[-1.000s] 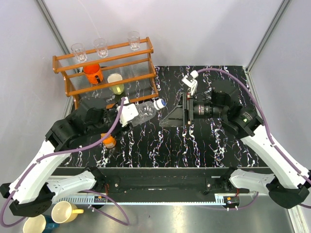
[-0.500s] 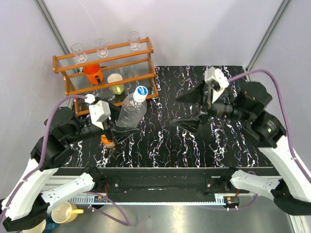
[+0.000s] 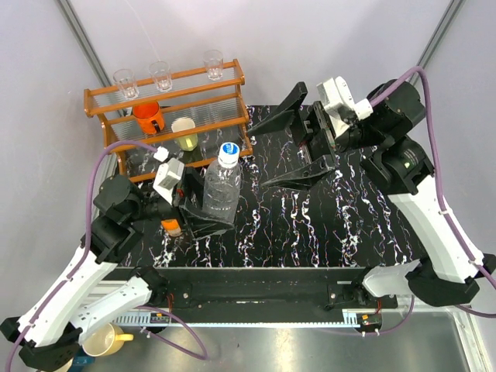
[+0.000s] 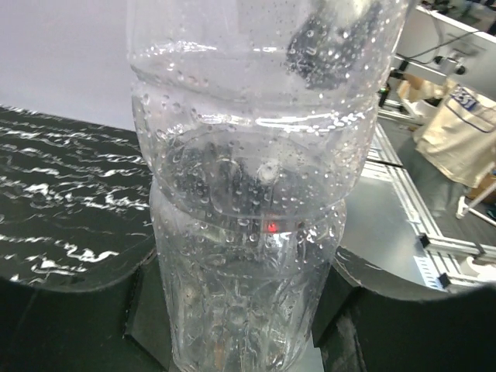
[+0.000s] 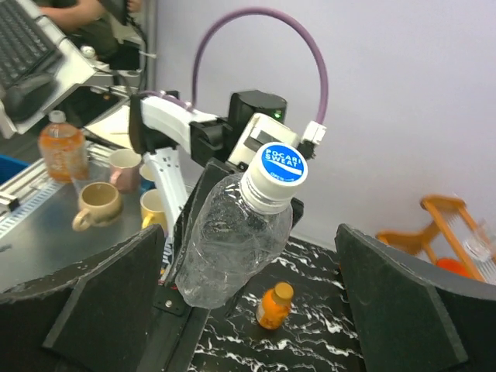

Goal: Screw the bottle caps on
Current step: Screw the bottle cap onto the plastic bottle.

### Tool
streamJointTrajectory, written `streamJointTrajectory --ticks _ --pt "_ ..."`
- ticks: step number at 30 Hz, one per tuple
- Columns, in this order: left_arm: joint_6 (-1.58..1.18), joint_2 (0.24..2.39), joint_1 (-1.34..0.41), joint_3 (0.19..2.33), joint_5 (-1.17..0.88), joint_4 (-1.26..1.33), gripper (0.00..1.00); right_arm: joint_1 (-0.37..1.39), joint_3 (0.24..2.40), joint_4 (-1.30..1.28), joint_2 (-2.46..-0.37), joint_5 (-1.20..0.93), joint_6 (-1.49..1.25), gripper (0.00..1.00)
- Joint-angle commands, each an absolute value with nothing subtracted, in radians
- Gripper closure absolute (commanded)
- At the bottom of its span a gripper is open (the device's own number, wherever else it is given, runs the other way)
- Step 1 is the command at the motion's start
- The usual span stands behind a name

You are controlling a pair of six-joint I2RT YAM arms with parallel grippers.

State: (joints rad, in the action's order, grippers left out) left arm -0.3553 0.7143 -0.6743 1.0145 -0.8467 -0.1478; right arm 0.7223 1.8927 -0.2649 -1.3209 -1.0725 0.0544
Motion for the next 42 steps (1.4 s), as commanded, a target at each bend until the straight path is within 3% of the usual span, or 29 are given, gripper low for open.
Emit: streamJointTrajectory --ticks 1,5,14,28,32,39,42 --pt "-0.486 0.689 -0.667 0.974 -1.0 0.096 1.0 0.713 1.908 -0.077 -1.359 -1.259 -0.078 0.0" --pt "-0.508 0.703 -0.667 0.951 -1.035 0.169 1.0 0.713 1.838 0.427 -1.423 -1.327 -0.485 0.01" --pt "-0.492 0.732 -0.667 0.908 -1.057 0.232 1.0 0.732 1.888 0.917 -1.574 -1.321 -0.931 0.05" --pt "-0.468 0.744 -0.658 0.862 -1.023 0.29 1.0 0.805 1.881 0.879 -1.575 -1.341 -0.93 0.1" --pt "-0.466 0.742 -0.655 0.862 -1.022 0.287 1.0 0.805 1.868 0.854 -1.572 -1.341 -0.925 0.14" --pt "-0.462 0.733 -0.646 0.857 -1.015 0.284 1.0 0.805 1.888 0.865 -1.588 -1.351 -0.966 0.33" --pt "-0.459 0.732 -0.643 0.857 -1.009 0.281 1.0 0.805 1.89 0.893 -1.594 -1.348 -0.991 0.35"
